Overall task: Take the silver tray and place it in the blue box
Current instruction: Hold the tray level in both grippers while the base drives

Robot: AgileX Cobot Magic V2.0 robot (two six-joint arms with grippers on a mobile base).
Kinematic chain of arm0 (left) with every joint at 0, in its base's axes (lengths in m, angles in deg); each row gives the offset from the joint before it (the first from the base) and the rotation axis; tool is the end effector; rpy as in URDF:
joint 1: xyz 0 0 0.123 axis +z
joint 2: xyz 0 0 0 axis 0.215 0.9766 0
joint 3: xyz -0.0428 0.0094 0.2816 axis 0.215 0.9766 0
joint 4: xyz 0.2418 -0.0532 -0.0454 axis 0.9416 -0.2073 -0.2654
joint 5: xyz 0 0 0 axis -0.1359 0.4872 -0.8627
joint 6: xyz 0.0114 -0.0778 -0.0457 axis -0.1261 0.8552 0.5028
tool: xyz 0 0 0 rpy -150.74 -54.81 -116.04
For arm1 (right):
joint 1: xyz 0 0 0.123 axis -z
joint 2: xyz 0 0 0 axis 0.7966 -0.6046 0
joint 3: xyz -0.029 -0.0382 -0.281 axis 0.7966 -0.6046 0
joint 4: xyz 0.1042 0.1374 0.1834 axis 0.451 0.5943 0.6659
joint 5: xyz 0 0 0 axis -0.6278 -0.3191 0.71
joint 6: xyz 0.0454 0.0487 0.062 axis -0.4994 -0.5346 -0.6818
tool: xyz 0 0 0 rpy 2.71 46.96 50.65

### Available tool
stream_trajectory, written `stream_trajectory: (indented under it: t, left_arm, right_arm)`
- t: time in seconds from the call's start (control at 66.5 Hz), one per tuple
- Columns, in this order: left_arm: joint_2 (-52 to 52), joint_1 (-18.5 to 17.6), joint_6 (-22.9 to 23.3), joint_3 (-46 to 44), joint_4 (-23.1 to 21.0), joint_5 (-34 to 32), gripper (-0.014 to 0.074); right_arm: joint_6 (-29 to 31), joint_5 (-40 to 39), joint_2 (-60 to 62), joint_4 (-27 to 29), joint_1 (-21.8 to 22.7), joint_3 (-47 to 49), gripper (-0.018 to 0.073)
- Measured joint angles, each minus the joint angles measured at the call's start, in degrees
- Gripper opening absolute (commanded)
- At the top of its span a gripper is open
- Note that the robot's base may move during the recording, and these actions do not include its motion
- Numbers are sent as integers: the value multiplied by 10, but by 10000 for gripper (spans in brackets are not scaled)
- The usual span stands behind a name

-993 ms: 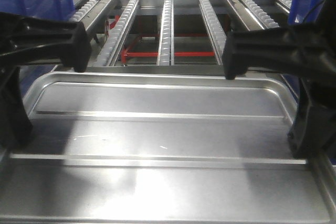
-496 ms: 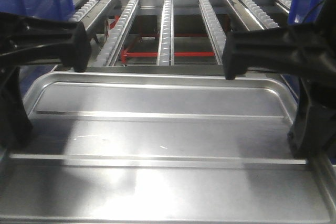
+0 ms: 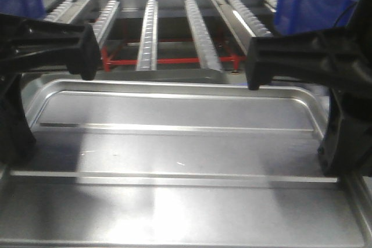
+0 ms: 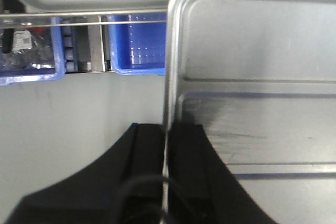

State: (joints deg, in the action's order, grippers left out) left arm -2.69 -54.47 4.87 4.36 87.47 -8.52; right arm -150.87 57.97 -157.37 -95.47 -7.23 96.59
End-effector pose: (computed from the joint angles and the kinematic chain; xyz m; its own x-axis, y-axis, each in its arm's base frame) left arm 0.1136 -0.1879 0.2688 -0.8939 0.0549 -0.4448 0.1174 0.9865 -0.1141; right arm 0.1298 0.1671 0.2587 -0.8969 0.1342 -0.4215 0.0691 0.9837 0.1662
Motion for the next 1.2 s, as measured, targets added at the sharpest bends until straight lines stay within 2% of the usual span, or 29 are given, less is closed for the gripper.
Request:
stream_trajectory:
  t: [1.204]
  left_arm:
    - [0,0,0,0,0,1,-14]
  right_arm:
    - [0,-1,0,-1,0,0,55]
